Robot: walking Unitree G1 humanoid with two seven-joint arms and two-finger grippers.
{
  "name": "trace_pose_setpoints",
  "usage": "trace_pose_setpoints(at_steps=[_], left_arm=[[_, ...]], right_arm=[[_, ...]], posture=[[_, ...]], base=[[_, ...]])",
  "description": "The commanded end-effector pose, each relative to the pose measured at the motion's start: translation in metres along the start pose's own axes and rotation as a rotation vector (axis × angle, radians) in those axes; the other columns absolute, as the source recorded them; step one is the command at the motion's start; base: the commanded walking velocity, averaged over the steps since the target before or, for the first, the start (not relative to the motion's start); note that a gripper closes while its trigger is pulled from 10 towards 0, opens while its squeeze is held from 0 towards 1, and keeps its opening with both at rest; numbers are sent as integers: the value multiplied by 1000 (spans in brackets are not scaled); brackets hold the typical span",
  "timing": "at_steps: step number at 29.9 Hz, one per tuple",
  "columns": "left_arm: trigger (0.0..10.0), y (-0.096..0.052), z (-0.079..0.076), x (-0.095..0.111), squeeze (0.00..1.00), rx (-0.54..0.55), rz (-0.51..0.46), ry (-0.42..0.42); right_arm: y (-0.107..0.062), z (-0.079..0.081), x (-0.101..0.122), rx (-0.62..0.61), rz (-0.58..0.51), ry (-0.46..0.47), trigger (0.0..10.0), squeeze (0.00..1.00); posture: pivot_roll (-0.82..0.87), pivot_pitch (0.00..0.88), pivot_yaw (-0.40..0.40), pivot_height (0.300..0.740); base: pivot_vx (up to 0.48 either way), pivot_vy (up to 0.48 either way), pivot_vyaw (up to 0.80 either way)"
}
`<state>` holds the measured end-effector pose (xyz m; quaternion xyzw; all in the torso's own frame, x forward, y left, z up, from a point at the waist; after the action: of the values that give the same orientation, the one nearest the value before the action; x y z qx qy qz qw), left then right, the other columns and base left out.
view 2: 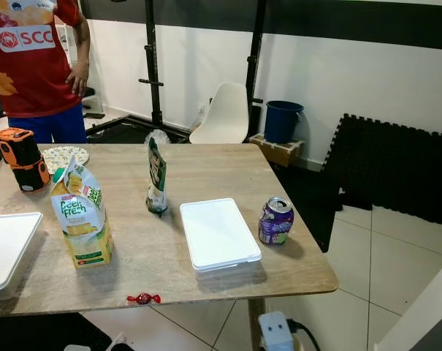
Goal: Restocking fridge
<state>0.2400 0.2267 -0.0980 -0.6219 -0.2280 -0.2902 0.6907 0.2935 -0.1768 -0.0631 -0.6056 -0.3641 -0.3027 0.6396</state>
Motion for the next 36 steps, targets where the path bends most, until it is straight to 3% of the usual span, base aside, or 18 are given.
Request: trace_pose_setpoints(at_steps=[1, 12, 16, 19, 23, 28, 30, 34, 36], left_arm=[[10000, 1, -8, -1, 0, -21, 3, -18], [10000, 3, -12, 6, 0, -45, -4, 22], [10000, 2, -7, -1, 0, -3, 18, -37], [10000, 1, -9, -3, 0, -20, 24, -7], [10000, 0, -5, -7, 0, 10, 38, -51], [10000, 1, -9, -7, 0, -27, 39, -4], [10000, 0, -5, -11, 0, -4, 53, -21], [10000, -1, 1, -13, 0, 12, 53, 4], [10000, -2, 6, -15, 0, 41, 61, -30]], right_arm=[[-3, -3, -12, -12, 39, 14, 10000, 0], [-4, -7, -16, -27, 64, 24, 10000, 0], [-6, -4, -23, -18, 91, -4, 10000, 0], [-6, -8, -20, -40, 77, 51, 10000, 0], [-7, -5, -25, -8, 103, -33, 10000, 0], [-5, -11, -16, -42, 63, 48, 10000, 0], [-5, -8, -20, -22, 86, -9, 10000, 0], [-4, -14, -13, -52, 57, 63, 10000, 0], [-6, -10, -21, -32, 88, 7, 10000, 0]], posture=[[5, 55, -2, 740], [-10, 60, 1, 740], [-12, 56, 20, 740], [-15, 48, -4, 740], [-18, 56, 19, 740], [-15, 48, -8, 740], [-27, 62, 25, 740], [-16, 52, -7, 740], [-14, 53, 3, 740]], base=[[0, 0, 0], [0, 0, 0], [0, 0, 0], [0, 0, 0], [0, 0, 0], [0, 0, 0], [0, 0, 0], [0, 0, 0], [0, 0, 0]])
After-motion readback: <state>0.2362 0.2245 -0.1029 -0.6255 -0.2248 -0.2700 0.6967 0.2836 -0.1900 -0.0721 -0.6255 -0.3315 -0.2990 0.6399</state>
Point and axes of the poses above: a point about 5 cm out from each wrist's last joint towards the gripper, its own y axis pointing out of the wrist towards the gripper, its own x axis along the axis of the wrist's last joint, z = x × y, the point moved 5 cm from there along y, pointing out of the wrist towards the gripper, and after that the axes turned 3 degrees about y, right-handed, at the moved point
